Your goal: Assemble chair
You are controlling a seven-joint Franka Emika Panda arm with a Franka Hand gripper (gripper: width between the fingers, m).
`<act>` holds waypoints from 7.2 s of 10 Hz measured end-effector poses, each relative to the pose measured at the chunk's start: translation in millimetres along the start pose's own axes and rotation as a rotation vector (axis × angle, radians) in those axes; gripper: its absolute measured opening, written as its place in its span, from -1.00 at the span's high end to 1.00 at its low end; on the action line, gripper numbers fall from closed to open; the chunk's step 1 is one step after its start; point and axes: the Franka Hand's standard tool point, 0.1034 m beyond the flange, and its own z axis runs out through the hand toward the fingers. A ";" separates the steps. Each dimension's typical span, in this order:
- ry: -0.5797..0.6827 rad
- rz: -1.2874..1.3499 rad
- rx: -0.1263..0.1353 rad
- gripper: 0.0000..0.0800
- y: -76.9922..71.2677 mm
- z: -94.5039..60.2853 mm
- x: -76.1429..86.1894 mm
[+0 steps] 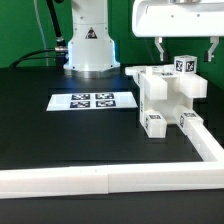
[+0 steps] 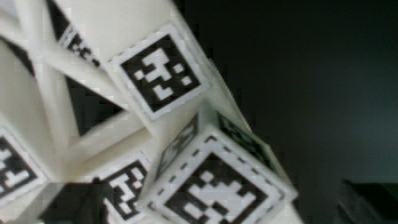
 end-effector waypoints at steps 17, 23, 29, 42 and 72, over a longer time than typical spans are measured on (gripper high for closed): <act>0.003 -0.396 -0.015 0.29 -4.5 1.9 -6.0; 0.000 -0.013 -0.007 0.29 -4.1 2.0 -5.6; -0.011 0.335 0.007 0.29 -5.0 2.3 -6.3; 0.001 0.099 0.019 -0.62 -12.9 5.2 -9.5; 0.012 -0.035 0.015 0.28 -13.2 5.8 -8.3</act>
Offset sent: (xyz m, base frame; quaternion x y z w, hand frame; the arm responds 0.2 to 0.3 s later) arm -0.0065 0.0076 0.0011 -0.0214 0.0114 -0.2480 0.9684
